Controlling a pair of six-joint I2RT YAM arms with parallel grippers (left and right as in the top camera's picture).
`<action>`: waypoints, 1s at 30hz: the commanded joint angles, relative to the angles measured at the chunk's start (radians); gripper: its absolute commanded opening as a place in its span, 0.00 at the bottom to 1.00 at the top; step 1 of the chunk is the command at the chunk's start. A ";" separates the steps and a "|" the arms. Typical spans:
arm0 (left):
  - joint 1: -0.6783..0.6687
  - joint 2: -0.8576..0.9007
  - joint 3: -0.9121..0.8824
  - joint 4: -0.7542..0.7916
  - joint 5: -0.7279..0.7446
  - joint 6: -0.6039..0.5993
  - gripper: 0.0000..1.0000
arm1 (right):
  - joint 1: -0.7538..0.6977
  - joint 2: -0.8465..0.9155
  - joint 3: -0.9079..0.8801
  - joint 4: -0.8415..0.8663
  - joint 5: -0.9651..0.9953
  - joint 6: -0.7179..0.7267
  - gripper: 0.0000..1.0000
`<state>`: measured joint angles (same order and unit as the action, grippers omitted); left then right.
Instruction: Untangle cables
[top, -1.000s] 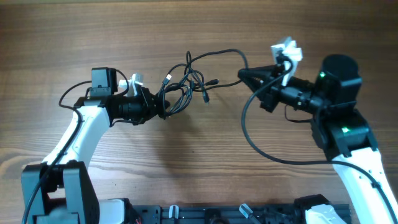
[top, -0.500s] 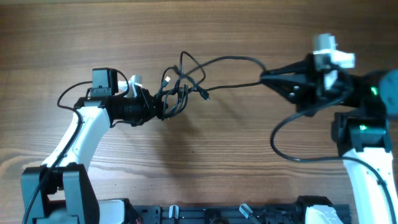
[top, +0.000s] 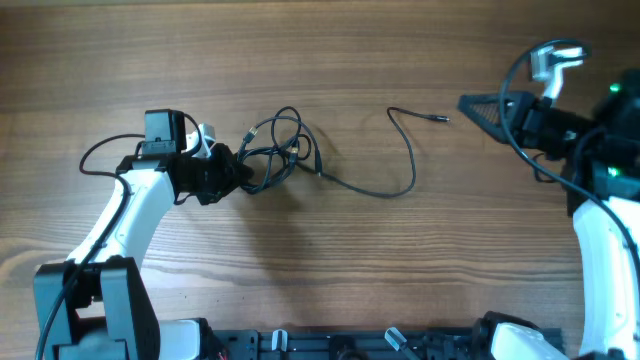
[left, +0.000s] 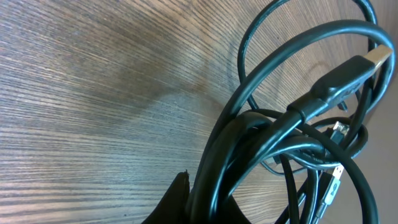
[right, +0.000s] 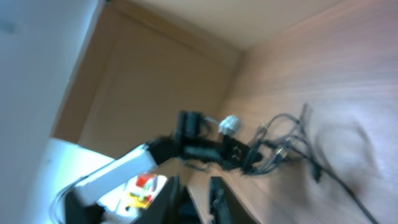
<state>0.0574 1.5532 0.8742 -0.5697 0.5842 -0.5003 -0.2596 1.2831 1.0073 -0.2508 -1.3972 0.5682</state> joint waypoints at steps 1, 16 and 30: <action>0.002 0.001 -0.005 0.005 0.009 -0.005 0.04 | 0.062 0.002 0.010 -0.158 0.245 -0.385 0.27; -0.154 0.001 -0.005 0.134 0.058 -0.193 0.04 | 0.814 0.081 0.010 -0.086 0.850 -0.138 0.89; -0.273 0.001 -0.005 0.174 -0.011 -0.109 0.04 | 0.839 0.336 0.010 0.087 1.038 0.297 0.21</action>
<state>-0.2108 1.5539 0.8730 -0.4023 0.5861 -0.6556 0.5877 1.6047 1.0065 -0.1703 -0.4461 0.7834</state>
